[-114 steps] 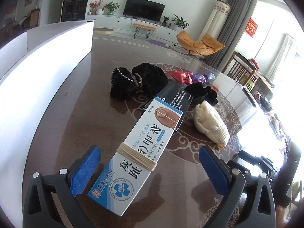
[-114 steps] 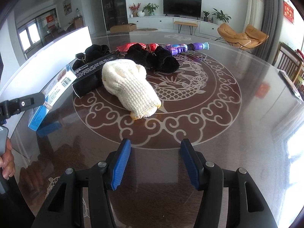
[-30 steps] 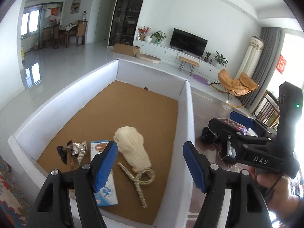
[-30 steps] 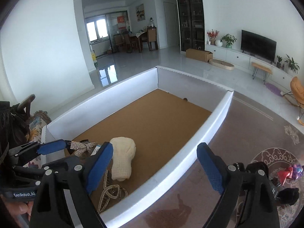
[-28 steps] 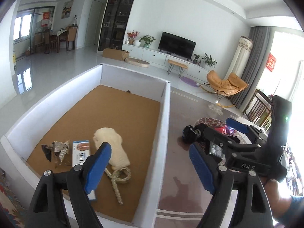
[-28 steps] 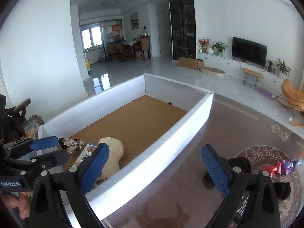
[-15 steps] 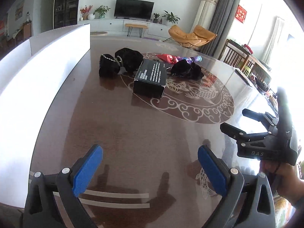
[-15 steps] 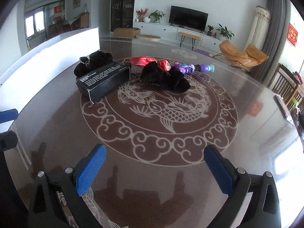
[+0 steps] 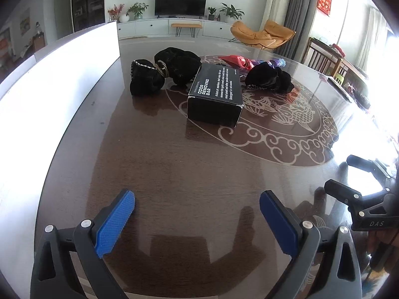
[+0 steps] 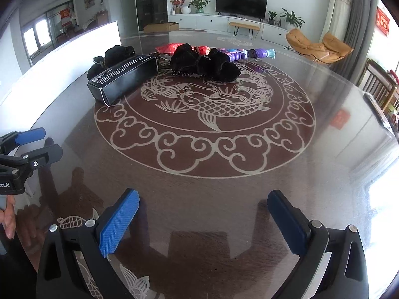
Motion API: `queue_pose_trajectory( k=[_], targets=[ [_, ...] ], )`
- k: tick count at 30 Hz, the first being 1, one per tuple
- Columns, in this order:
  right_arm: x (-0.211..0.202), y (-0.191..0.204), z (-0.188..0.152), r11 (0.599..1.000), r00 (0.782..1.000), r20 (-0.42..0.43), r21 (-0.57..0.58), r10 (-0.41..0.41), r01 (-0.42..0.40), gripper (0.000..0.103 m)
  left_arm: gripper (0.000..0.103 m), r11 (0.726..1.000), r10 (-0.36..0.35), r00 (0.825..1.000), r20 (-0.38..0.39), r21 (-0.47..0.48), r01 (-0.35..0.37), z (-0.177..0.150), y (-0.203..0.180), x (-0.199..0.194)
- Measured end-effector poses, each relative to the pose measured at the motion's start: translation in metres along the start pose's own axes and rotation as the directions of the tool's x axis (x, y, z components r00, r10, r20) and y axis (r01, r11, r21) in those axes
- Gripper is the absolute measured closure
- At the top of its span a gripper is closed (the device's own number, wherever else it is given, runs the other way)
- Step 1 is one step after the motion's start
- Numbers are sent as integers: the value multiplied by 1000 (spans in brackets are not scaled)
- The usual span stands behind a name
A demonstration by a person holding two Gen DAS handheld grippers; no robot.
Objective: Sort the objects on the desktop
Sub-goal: 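Bring both empty tools back over the table toward the black soap box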
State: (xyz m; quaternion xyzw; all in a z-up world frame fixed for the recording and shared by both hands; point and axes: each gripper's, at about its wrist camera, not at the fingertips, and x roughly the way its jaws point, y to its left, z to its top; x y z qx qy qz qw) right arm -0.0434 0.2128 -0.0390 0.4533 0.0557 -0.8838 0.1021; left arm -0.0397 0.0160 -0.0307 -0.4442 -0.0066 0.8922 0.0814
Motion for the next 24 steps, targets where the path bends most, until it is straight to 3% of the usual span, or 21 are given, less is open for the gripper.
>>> queue_pose_trajectory(
  k=[6,24],
  targets=[
    [0,1,0,1000,1000,0,-2,-3,3,0,1,995,75,997,-19,67,-73,-3,-15,6],
    [1,2,0,1000,1000,1,-1,-3,3,0,0,995,57,997,-51,88,-53,15,-20,19]
  ],
)
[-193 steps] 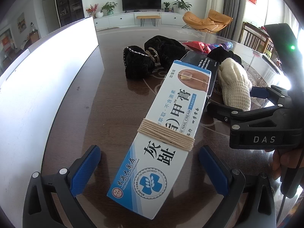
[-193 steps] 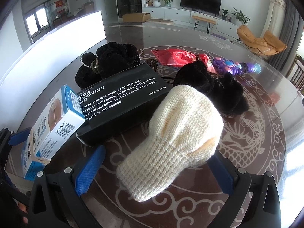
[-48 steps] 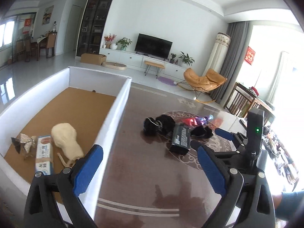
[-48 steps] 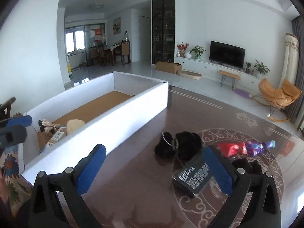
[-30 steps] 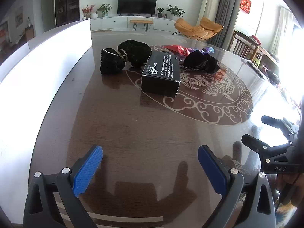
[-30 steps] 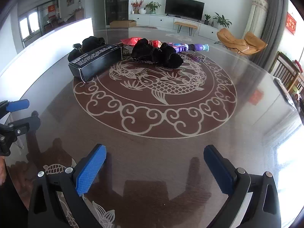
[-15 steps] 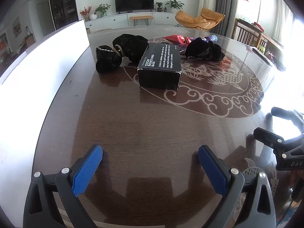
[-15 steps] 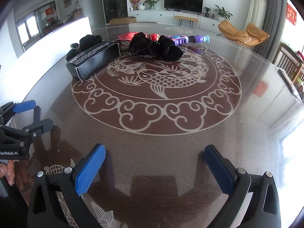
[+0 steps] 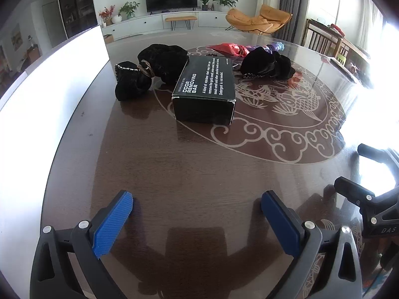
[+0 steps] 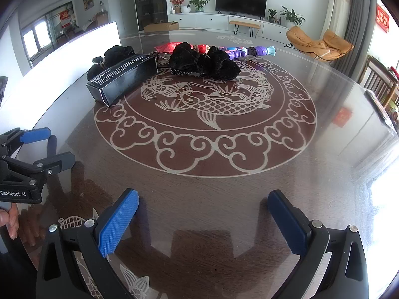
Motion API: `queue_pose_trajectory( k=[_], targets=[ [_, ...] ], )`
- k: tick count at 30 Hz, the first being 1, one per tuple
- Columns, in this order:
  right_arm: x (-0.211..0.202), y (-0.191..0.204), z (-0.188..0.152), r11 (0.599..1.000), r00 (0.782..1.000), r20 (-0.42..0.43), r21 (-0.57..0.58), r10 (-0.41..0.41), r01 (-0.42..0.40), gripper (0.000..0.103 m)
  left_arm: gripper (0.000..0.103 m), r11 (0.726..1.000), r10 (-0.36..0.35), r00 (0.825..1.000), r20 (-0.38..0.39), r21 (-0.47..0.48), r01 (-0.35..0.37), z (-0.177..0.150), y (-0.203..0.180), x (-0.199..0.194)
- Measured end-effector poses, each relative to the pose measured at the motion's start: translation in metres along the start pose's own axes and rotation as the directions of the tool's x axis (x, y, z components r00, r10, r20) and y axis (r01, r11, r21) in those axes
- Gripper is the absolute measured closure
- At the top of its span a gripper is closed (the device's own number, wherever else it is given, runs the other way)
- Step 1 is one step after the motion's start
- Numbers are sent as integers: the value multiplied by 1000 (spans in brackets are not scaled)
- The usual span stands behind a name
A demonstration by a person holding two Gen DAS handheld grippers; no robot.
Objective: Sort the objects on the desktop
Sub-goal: 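Bring both empty tools back over the table toward the black soap box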
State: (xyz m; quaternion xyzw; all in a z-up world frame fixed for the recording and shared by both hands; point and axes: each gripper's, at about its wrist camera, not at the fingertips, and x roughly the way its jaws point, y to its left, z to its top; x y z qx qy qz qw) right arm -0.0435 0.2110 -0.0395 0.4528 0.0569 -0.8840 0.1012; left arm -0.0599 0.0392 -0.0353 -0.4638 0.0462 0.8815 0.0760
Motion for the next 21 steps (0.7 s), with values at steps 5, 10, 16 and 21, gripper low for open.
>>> queue_pose_trajectory(
  k=[5,10,16,21],
  targets=[
    [0,0,0,1000,1000,0,0,0,0,0,0,1000,-4,1000,8,-4,4,6,1,5],
    [0,0,0,1000,1000,0,0,0,0,0,0,1000,-1,1000,14,-9,1,5,1,4],
    [0,0,0,1000,1000,0,0,0,0,0,0,1000,0,1000,14,-9,0,5,1,4],
    [0,0,0,1000,1000,1,0,0,0,0,0,1000,0,1000,14,-10,0,5,1,4]
  ],
)
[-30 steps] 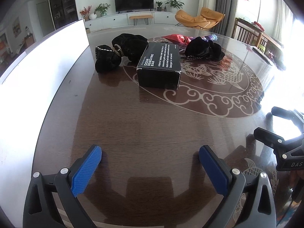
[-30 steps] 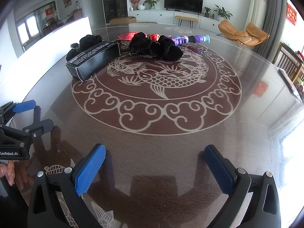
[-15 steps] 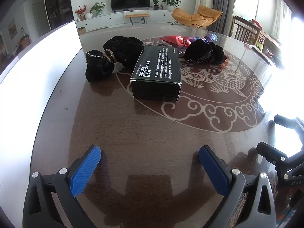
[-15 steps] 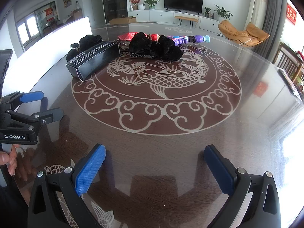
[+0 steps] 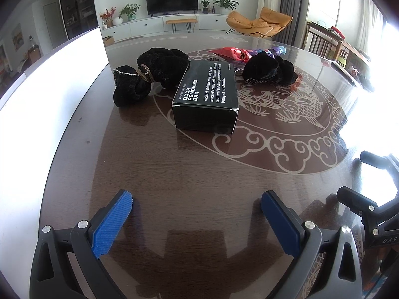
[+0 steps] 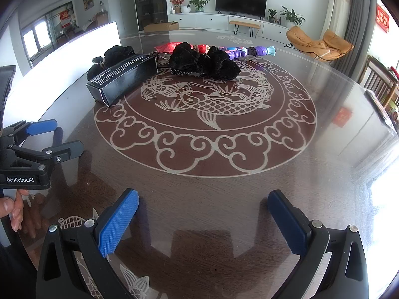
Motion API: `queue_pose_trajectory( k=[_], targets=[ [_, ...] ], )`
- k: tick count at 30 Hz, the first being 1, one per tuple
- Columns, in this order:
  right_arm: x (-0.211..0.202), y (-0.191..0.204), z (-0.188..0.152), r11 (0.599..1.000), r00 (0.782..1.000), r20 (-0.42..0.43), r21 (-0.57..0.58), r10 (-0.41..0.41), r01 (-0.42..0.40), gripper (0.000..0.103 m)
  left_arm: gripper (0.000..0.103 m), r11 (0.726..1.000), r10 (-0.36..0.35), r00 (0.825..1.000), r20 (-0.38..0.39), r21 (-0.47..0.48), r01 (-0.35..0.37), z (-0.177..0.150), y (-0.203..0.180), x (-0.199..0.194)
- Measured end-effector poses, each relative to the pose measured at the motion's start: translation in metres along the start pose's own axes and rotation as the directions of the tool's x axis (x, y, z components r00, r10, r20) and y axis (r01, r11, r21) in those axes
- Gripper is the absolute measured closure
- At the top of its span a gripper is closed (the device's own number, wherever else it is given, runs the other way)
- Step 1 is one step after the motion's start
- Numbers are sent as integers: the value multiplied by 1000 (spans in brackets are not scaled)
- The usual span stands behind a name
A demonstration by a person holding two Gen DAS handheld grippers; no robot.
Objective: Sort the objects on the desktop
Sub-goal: 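Bring both empty tools back over the table toward the black soap box, then grasp the black 'Odor Removing Bar' box with the right tool and lift it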
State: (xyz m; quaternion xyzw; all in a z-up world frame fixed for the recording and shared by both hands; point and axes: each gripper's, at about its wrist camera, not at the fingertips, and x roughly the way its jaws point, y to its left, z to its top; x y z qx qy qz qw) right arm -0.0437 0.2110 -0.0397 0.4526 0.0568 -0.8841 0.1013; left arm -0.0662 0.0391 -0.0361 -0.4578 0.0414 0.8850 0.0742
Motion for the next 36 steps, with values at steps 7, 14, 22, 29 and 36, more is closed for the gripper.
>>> queue_pose_trajectory(
  k=[7,14,22,29,36],
  targets=[
    [0,0,0,1000,1000,0,0,0,0,0,0,1000,-5,1000,0,2,5,0,1,0],
    [0,0,0,1000,1000,0,0,0,0,0,0,995,-58,998,-14,85,59,0,18,-1],
    [0,0,0,1000,1000,1,0,0,0,0,0,1000,-5,1000,1,1,5,5,47,2],
    [11,0,42,947,975,69,235,209,-220,0,0,1000,5,1000,5,-12,-5,2,46,2],
    [66,73,147,938,966,35,232,258,-259,0,0,998,37,999,5,-55,-37,1,53,1]
  ],
)
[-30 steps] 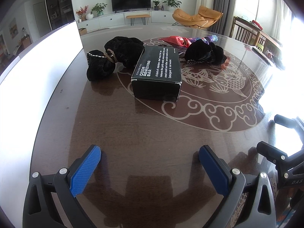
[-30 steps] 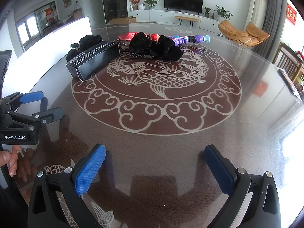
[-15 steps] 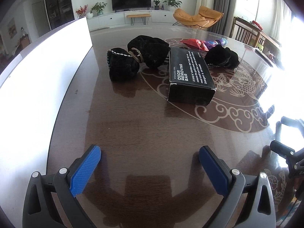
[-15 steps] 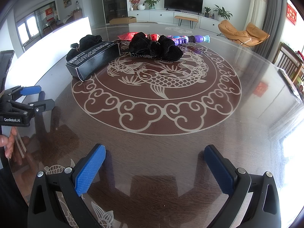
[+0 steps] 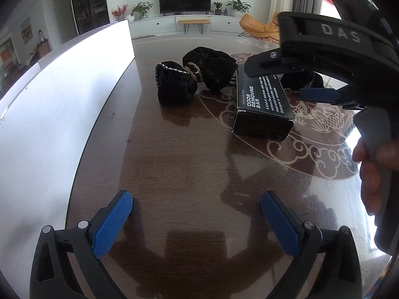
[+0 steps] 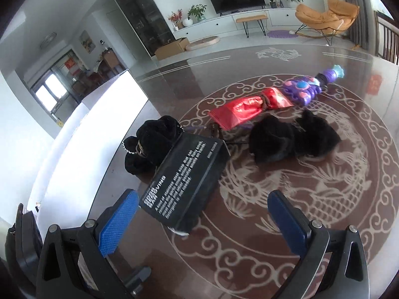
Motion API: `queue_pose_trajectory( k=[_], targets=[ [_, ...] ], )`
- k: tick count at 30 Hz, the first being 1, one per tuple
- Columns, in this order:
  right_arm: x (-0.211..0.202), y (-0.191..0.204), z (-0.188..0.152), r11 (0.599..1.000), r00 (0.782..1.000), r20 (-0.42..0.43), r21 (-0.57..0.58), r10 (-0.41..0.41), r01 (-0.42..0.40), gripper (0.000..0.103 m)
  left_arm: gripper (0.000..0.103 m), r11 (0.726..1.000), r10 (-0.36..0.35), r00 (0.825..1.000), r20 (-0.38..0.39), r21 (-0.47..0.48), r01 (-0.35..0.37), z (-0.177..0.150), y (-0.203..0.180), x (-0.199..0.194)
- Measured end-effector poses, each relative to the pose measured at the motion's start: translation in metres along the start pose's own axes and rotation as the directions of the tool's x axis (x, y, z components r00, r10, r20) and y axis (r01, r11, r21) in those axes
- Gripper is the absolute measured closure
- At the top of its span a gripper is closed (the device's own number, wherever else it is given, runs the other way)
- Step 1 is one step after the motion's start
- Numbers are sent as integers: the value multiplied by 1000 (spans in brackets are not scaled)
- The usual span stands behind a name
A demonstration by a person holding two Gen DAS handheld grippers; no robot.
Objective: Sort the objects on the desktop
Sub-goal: 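Grasp the black 'Odor Removing Bar' box with the right tool and lift it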
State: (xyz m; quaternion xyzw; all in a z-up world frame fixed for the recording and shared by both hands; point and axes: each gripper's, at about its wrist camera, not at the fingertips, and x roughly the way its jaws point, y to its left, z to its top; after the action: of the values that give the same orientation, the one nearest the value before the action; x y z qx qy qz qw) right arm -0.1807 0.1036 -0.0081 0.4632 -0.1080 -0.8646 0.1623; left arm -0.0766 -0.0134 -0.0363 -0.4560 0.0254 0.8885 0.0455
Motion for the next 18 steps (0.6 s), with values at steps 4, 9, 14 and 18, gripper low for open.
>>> queue_pose_trajectory(
  k=[4,9,14,18],
  targets=[
    [44,30,11,993,992,-74,-76,-100,95,0,0,1000,4,1000,0,-3,-4,0,0,0],
    [53,50,0,946,980,-29,-269,-199,184,5,0,1000,5,1000,0,-4,-5,1,-1,0],
    [35,48,-16,924,982,28,-334,-187,185,42,0,1000,6,1000,-1,-6,-6,1,2,-1],
    [16,40,-37,916,984,31,-360,-176,175,44,0,1000,6,1000,-1,-5,-6,1,1,-2]
  ],
)
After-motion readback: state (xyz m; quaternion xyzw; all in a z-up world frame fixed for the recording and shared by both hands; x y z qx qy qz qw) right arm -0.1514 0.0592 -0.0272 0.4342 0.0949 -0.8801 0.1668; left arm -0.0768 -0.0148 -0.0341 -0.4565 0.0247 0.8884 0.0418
